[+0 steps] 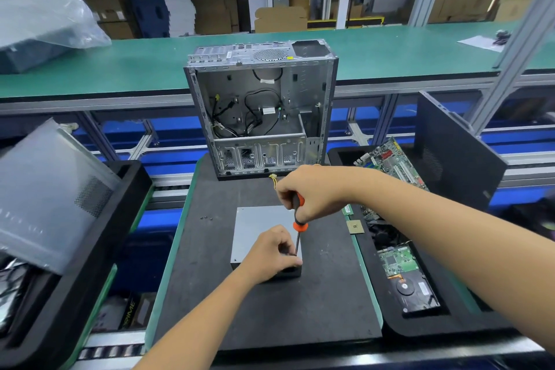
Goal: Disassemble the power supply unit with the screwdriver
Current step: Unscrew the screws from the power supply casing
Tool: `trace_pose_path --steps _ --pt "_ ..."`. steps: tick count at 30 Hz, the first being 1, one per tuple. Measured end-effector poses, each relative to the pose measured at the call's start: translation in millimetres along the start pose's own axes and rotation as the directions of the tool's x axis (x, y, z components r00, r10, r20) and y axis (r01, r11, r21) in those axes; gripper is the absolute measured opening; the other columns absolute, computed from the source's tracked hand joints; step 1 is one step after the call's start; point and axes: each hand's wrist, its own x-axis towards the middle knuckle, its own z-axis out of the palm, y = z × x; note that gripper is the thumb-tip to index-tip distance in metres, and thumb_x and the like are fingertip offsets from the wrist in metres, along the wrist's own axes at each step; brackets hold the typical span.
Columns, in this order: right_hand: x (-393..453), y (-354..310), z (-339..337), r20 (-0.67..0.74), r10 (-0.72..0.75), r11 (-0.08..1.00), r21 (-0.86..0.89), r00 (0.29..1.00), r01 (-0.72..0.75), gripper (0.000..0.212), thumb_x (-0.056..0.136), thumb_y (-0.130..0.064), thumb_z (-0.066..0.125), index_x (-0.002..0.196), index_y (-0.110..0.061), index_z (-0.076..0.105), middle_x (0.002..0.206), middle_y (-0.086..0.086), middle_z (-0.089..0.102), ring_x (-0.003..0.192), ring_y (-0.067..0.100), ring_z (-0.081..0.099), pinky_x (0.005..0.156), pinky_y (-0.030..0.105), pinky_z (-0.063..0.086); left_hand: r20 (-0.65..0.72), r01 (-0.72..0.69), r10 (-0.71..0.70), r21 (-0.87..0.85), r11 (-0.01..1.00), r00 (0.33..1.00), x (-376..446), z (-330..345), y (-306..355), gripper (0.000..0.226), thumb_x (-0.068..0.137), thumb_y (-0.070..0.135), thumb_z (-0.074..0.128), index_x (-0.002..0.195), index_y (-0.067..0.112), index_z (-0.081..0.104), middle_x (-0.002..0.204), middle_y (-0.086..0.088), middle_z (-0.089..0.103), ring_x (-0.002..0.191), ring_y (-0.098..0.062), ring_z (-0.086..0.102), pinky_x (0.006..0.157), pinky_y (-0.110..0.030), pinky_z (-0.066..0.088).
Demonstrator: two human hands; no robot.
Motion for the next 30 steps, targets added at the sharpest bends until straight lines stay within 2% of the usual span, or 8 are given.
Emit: trace_pose_path --steps 3,7,9,14,17,23,27,30 --pt "-0.1 0.1 1.0 0.017 0.022 0.999 -0.036 1.0 -0.021 0.013 0.079 -0.017 0.064 0.088 -0.018 0.055 0.076 -0.012 0.055 0.068 0.006 0.05 0.058 0.027 0.042 -0.011 0.008 -0.009 -0.026 1.0 1.0 -0.6 0.3 2.0 0.037 0.066 0.015 0.084 0.061 0.037 0.055 0.078 0.012 0.052 0.078 -0.008 0.062 0.067 -0.018 0.046" --pt "2.3 3.4 3.7 -0.018 0.154 0.965 -0.214 0.988 -0.155 0.032 0.095 -0.042 0.043 0.089 -0.011 0.05 0.073 0.003 0.058 0.062 0.025 0.067 0.06 0.034 0.05 -0.029 0.053 -0.055 -0.066 0.996 0.998 -0.4 1.4 3.6 0.041 0.066 0.007 0.083 0.053 0.029 0.052 0.077 0.005 0.053 0.081 -0.02 0.069 0.073 -0.034 0.054" --pt "3.6 3.8 3.3 -0.006 0.176 0.958 -0.23 0.984 -0.172 0.038 0.1 -0.041 0.035 0.09 -0.008 0.05 0.078 0.011 0.062 0.051 0.025 0.067 0.057 0.033 0.048 -0.033 0.063 -0.065 -0.06 0.996 0.997 -0.4 1.4 4.2 0.04 0.066 0.006 0.083 0.052 0.028 0.052 0.074 0.009 0.054 0.079 -0.021 0.068 0.074 -0.039 0.054" --pt "-3.0 3.2 -2.7 -0.02 0.067 0.989 -0.129 0.998 -0.069 0.019 0.093 -0.033 0.058 0.095 -0.015 0.052 0.079 -0.01 0.053 0.071 0.011 0.05 0.055 0.025 0.034 -0.033 0.05 -0.05 0.001 0.999 0.998 -0.7 3.2 3.7 0.035 0.065 0.018 0.084 0.052 0.029 0.053 0.072 0.013 0.057 0.072 -0.007 0.059 0.068 -0.026 0.049" --pt "-4.7 0.3 -4.5 -0.014 0.041 0.995 -0.09 0.999 -0.042 0.019 0.081 -0.024 0.07 0.096 -0.019 0.059 0.078 -0.016 0.048 0.074 0.009 0.049 0.059 0.024 0.038 -0.064 0.028 -0.026 0.045 0.999 0.998 -2.1 7.6 2.3 0.037 0.066 0.026 0.084 0.053 0.026 0.05 0.07 0.01 0.053 0.069 -0.004 0.052 0.063 -0.015 0.041" --pt "2.1 -5.7 3.4 0.076 0.139 0.968 -0.221 0.987 -0.119 0.025 0.074 -0.023 0.069 0.092 -0.006 0.066 0.08 0.011 0.068 0.067 0.022 0.058 0.051 0.025 0.04 -0.056 0.002 0.004 0.099 0.995 0.998 -3.3 9.7 0.6 0.038 0.072 0.024 0.08 0.057 0.028 0.046 0.074 0.011 0.052 0.075 -0.001 0.048 0.066 -0.011 0.036" --pt "6.4 -1.8 5.2 0.16 0.239 0.952 -0.234 0.958 -0.198 0.021 0.076 -0.02 0.061 0.06 -0.011 0.051 0.046 0.003 0.058 0.045 0.02 0.058 0.052 0.024 0.046 -0.016 -0.042 0.045 0.169 0.985 0.999 -4.3 9.5 2.3 0.036 0.077 0.021 0.077 0.063 0.025 0.044 0.076 0.013 0.047 0.077 0.003 0.046 0.066 -0.009 0.034" --pt "7.8 -1.4 3.1 0.158 0.244 0.947 -0.253 0.957 -0.2 0.021 0.077 -0.023 0.063 0.063 -0.01 0.055 0.05 0.005 0.06 0.05 0.023 0.057 0.047 0.021 0.038 0.027 -0.049 0.045 0.189 0.981 0.999 -3.6 8.2 4.8 0.032 0.081 0.019 0.073 0.067 0.021 0.045 0.076 0.014 0.046 0.076 0.008 0.046 0.066 -0.008 0.033"
